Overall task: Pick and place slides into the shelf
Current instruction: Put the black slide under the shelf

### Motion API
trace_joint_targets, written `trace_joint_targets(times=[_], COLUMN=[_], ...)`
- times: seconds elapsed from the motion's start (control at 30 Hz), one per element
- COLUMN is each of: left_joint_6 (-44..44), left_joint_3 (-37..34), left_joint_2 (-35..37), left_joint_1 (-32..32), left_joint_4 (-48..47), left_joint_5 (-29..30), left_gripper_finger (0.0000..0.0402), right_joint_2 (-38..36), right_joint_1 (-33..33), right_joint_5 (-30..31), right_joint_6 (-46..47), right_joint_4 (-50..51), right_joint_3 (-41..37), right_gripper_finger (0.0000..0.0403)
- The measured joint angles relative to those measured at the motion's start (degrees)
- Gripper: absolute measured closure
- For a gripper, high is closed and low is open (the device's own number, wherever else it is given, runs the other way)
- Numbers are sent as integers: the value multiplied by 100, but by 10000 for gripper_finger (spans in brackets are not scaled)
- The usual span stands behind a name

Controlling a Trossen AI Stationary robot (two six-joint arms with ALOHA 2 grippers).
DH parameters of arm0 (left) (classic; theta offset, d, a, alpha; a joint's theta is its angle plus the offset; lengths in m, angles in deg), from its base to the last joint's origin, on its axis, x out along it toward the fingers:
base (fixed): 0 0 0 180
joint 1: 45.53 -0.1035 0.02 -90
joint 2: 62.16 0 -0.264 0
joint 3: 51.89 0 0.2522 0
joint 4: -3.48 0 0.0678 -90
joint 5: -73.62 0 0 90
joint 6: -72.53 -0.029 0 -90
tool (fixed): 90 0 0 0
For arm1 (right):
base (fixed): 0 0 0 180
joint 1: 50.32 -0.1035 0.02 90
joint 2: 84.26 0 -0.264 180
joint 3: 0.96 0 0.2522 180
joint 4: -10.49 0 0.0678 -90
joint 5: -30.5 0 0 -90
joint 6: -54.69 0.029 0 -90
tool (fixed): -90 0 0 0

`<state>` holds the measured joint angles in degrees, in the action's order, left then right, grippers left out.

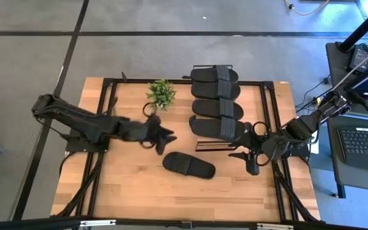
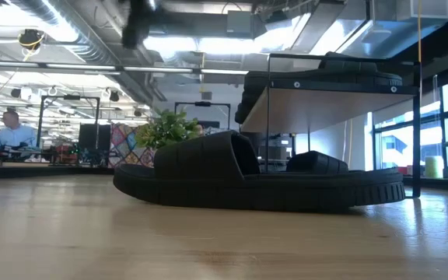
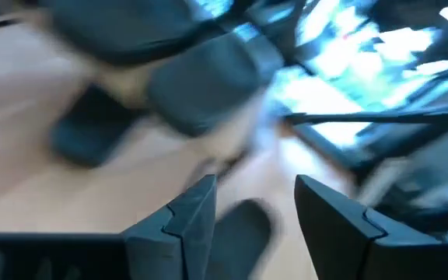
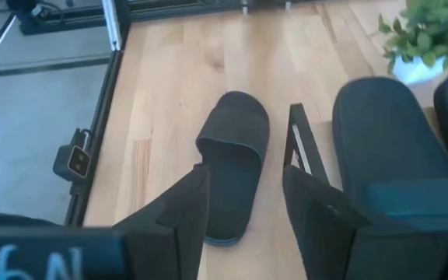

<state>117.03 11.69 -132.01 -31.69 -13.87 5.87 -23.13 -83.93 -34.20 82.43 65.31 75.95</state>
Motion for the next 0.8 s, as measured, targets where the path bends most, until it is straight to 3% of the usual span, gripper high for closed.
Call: trace_joint_targets(times=[0.33, 0.53, 0.8], left_joint_6=[-444, -669, -853], left_joint_3=[27, 1110, 3257], left_joint_2=[-519, -1462, -2754], left_joint_1=[1935, 2531, 2511], left_joint_4=[2066, 1809, 427], left_joint_5=[1715, 2159, 2178], left_gripper_finger=[235, 235, 235], right_joint_2=[0, 0, 0], right_joint_1=[103, 259, 273], right_joint_5=[56, 60, 68], right_joint_6=[-949, -1035, -1000], right_joint_4=[-504, -632, -645], right_joint_3=[0, 0, 0], right_gripper_finger=[236, 236, 236])
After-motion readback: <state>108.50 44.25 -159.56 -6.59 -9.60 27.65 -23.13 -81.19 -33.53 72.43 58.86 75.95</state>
